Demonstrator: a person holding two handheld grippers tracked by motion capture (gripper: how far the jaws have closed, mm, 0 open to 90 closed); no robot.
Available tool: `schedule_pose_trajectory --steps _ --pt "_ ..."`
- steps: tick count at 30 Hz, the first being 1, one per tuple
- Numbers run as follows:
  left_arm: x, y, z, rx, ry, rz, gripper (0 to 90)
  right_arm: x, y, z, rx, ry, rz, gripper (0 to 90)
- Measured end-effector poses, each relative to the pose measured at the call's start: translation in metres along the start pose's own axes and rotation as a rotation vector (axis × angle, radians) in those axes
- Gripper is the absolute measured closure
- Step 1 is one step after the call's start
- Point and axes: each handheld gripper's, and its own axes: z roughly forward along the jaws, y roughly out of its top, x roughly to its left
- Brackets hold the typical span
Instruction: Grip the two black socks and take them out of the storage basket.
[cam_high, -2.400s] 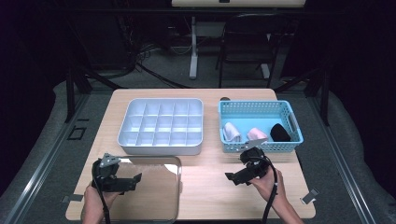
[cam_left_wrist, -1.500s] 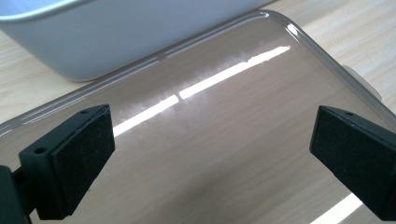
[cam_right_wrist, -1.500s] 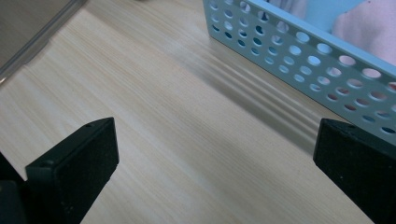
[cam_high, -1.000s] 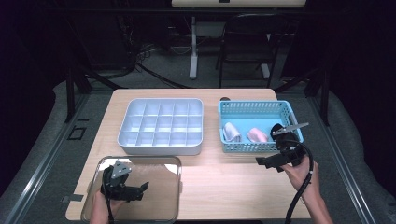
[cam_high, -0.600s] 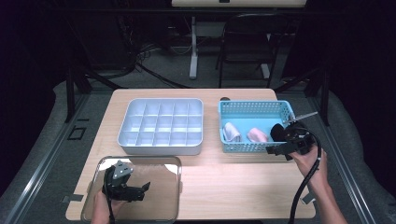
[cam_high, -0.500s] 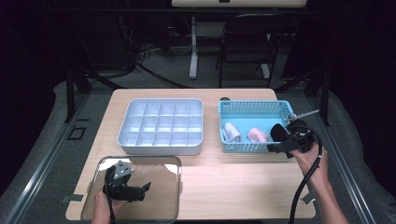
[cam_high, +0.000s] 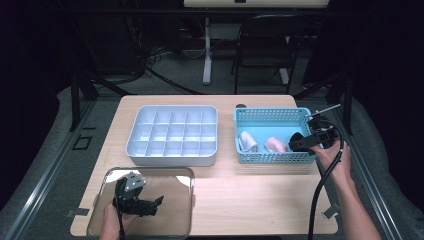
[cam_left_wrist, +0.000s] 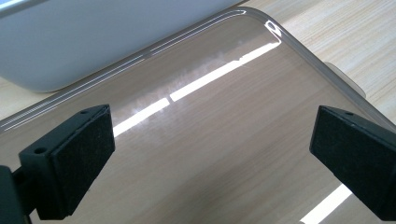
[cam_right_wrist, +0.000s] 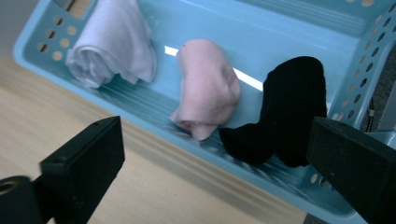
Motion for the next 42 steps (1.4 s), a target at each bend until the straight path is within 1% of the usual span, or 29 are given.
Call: schedule_pose_trajectory --steps 1,3,4,6,7,9,13,15,16,17,18,19,20,21,22,23,25,26,28,29,30,31,32,33,34,35,36,40,42 --pt "-0.001 0.0 0.0 -0.005 -0.005 -0.003 0.2 -0.003 0.002 0.002 0.017 -0.005 -0.002 7.4" --pt "-0.001 0.001 0.0 -0.009 -0.018 -0.006 0.2 -0.007 0.005 0.008 0.025 -0.008 0.026 8.7" --pt "-0.001 0.001 0.0 -0.01 -0.019 -0.003 0.2 -0.01 0.008 0.01 0.036 -0.018 0.029 8.8" --pt "-0.001 0.001 0.0 -0.01 -0.024 -0.007 0.2 -0.015 0.011 0.012 0.043 -0.021 0.045 10.4" --pt "0.0 0.001 0.0 -0.011 -0.031 -0.01 0.2 -0.016 0.012 0.013 0.048 -0.021 0.044 12.2" --pt "0.0 0.001 0.001 -0.011 -0.037 -0.008 0.2 -0.021 0.015 0.015 0.063 -0.009 0.056 19.0" --pt "-0.002 0.002 0.002 -0.005 -0.039 0.006 0.2 -0.027 0.021 0.023 0.107 -0.047 0.078 28.6" --pt "-0.003 0.002 0.002 -0.005 -0.043 -0.001 0.2 -0.029 0.023 0.026 0.112 -0.055 0.097 32.5" --pt "-0.002 0.002 0.002 -0.005 -0.048 -0.004 0.2 -0.031 0.025 0.026 0.131 -0.066 0.092 33.6" --pt "-0.002 0.002 0.002 -0.009 -0.051 -0.007 0.2 -0.032 0.026 0.027 0.137 -0.069 0.095 34.8" --pt "-0.002 0.002 0.002 -0.008 -0.052 -0.006 0.2 -0.033 0.027 0.029 0.136 -0.073 0.11 35.7" --pt "-0.002 0.002 0.002 -0.008 -0.052 -0.005 0.2 -0.035 0.028 0.03 0.16 -0.073 0.099 36.8" --pt "-0.002 0.002 0.002 -0.01 -0.053 -0.005 0.2 -0.036 0.029 0.032 0.159 -0.088 0.109 37.7" --pt "-0.002 0.002 0.002 -0.009 -0.052 -0.005 0.2 -0.037 0.03 0.034 0.177 -0.098 0.109 38.2" --pt "-0.001 0.002 0.002 -0.007 -0.051 -0.003 0.2 -0.037 0.03 0.036 0.181 -0.104 0.113 38.5" --pt "-0.001 0.002 0.002 -0.005 -0.054 -0.002 0.2 -0.039 0.031 0.038 0.198 -0.099 0.11 38.9" --pt "-0.001 0.002 0.002 -0.001 -0.054 -0.004 0.2 -0.041 0.031 0.043 0.208 -0.117 0.124 39.2" --pt "-0.001 0.002 0.002 -0.001 -0.053 -0.007 0.2 -0.043 0.032 0.045 0.229 -0.114 0.125 39.3" --pt "0.0 0.001 0.002 0.0 -0.054 -0.01 0.3 -0.044 0.031 0.05 0.232 -0.137 0.137 39.5" --pt "0.0 0.001 0.002 0.002 -0.054 -0.009 0.3 -0.046 0.031 0.052 0.238 -0.123 0.135 39.9" --pt "-0.001 0.001 0.002 0.0 -0.05 -0.007 0.3 -0.046 0.031 0.053 0.247 -0.127 0.164 40.6" --pt "-0.001 0.001 0.002 -0.001 -0.048 -0.006 0.2 -0.049 0.031 0.055 0.266 -0.123 0.137 40.7" --pt "-0.001 0.001 0.001 -0.006 -0.046 -0.012 0.2 -0.049 0.031 0.056 0.274 -0.117 0.141 40.8" --pt "-0.001 0.001 0.001 -0.014 -0.05 -0.022 0.2 -0.049 0.03 0.058 0.266 -0.124 0.149 41.1" --pt "0.0 0.001 0.001 -0.019 -0.052 -0.024 0.1 -0.048 0.03 0.059 0.273 -0.128 0.155 41.8" --pt "-0.001 0.001 0.001 -0.024 -0.047 -0.023 0.0 -0.05 0.031 0.06 0.295 -0.128 0.132 42.3" --pt "-0.001 0.001 0.0 -0.021 -0.042 -0.019 0.0 -0.049 0.03 0.061 0.286 -0.139 0.142 42.8" --pt "-0.001 0.001 0.0 -0.018 -0.044 -0.019 0.1 -0.05 0.031 0.063 0.31 -0.157 0.124 45.6" --pt "-0.001 0.001 0.0 -0.016 -0.038 -0.014 0.1 -0.051 0.031 0.065 0.316 -0.16 0.131 47.2"
